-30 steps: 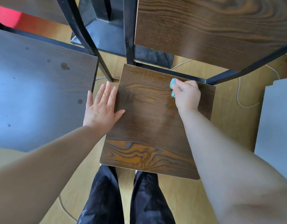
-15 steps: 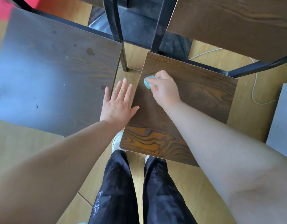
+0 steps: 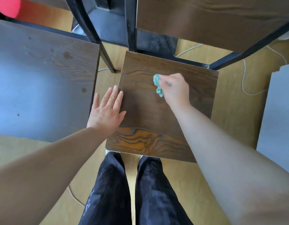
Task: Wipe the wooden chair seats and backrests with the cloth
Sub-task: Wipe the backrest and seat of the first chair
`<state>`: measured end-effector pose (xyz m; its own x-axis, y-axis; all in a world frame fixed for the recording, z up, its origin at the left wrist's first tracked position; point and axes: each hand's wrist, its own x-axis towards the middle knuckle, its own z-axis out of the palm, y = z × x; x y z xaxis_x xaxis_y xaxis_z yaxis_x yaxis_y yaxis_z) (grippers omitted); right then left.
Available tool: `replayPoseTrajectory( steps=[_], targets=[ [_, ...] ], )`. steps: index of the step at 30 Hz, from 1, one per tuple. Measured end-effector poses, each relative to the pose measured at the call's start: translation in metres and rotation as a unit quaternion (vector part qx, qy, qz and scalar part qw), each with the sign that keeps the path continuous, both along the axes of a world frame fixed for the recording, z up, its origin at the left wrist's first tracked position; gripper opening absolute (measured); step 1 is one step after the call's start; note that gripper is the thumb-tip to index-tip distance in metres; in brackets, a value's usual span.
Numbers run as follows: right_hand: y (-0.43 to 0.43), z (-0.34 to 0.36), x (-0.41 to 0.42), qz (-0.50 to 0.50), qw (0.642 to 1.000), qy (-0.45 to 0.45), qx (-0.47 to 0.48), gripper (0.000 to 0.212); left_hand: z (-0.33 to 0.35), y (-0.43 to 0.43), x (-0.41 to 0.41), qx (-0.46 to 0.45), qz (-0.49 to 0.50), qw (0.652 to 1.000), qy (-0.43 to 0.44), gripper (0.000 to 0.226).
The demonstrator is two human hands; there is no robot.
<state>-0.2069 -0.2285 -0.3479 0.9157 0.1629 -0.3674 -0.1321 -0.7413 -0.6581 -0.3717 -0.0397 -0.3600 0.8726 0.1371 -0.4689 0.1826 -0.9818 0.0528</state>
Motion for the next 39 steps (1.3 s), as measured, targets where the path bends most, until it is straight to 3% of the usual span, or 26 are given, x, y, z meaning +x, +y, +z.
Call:
replayPoseTrajectory(
  steps=[8, 17, 28, 33, 39],
  targets=[
    [-0.160, -0.001, 0.038, -0.194, 0.978, 0.012, -0.069, 0.023, -0.007, -0.042, 0.035, 0.003, -0.033, 0.999, -0.012, 0.069],
    [-0.143, -0.018, 0.010, -0.235, 0.966, -0.020, -0.110, 0.029, -0.013, -0.034, 0.039, 0.026, -0.029, 0.999, -0.022, 0.069],
    [-0.010, -0.024, -0.035, -0.128, 0.986, -0.053, -0.093, 0.030, -0.006, 0.007, -0.011, 0.000, -0.022, 1.000, -0.003, 0.070],
    [0.050, -0.027, -0.062, -0.057, 0.996, -0.016, -0.069, 0.022, 0.000, 0.029, -0.022, -0.029, -0.017, 0.999, -0.005, 0.070],
    [0.070, -0.023, -0.126, 0.120, 0.988, -0.030, -0.092, 0.023, 0.008, 0.058, -0.039, -0.042, -0.062, 0.997, 0.003, 0.072]
  ],
)
